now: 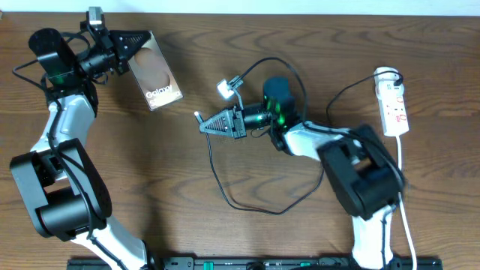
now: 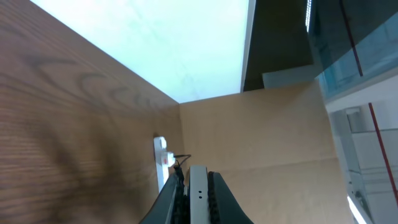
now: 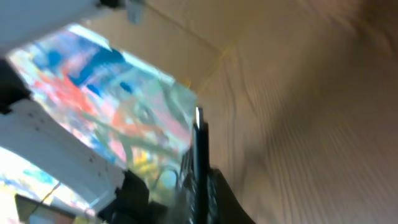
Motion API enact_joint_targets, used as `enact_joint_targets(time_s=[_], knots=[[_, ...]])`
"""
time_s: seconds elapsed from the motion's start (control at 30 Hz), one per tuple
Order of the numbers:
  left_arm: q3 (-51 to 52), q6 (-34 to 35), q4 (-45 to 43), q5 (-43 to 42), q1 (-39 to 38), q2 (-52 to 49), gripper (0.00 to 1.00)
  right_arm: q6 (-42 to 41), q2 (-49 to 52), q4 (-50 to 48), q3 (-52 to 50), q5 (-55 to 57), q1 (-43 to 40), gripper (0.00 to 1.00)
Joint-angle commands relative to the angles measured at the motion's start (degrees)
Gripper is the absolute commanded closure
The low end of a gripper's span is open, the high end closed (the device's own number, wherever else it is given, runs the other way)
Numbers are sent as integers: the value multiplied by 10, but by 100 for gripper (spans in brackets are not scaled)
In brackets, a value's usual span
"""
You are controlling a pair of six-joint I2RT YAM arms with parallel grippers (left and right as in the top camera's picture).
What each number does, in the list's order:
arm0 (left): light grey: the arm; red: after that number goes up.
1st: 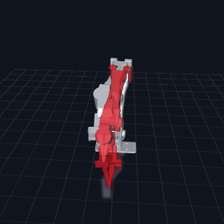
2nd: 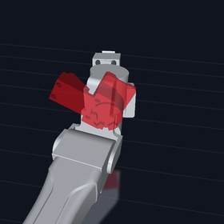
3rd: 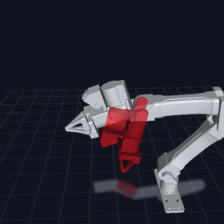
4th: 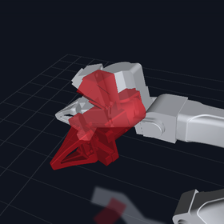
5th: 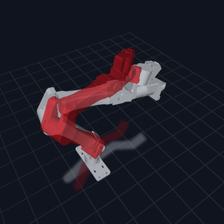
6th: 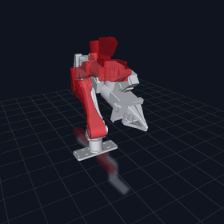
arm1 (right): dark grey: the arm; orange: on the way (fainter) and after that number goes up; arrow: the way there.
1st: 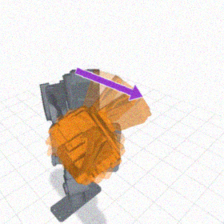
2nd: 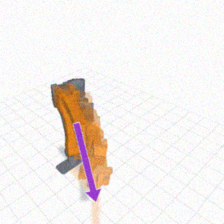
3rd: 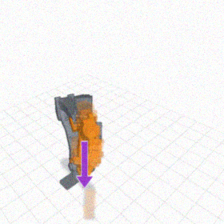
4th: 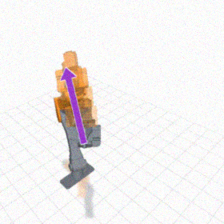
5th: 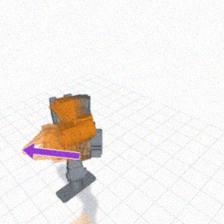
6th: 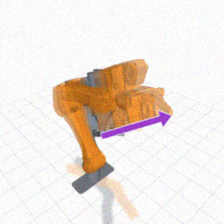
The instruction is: Plug charger to phone and switch on socket
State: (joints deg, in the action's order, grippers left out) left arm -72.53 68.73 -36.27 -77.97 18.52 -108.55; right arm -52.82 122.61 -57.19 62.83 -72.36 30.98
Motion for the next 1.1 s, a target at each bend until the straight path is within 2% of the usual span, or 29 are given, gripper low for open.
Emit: enact_joint_targets(time_s=[0.0,0.13,0.43,0.67,1.07], knots=[[-8,0,-5,9,0,9,93,-115,26,-111,0,-36,4,99],[-8,-2,-7,11,0,9,93,-179,37,-203,0,-32,5,99],[-8,-21,-29,29,-30,9,93,-245,37,-221,0,-12,18,99],[-8,-21,-42,52,-49,9,93,-320,37,-330,0,24,28,99],[-8,-6,-48,39,-49,9,93,-322,37,-331,0,50,27,99]])
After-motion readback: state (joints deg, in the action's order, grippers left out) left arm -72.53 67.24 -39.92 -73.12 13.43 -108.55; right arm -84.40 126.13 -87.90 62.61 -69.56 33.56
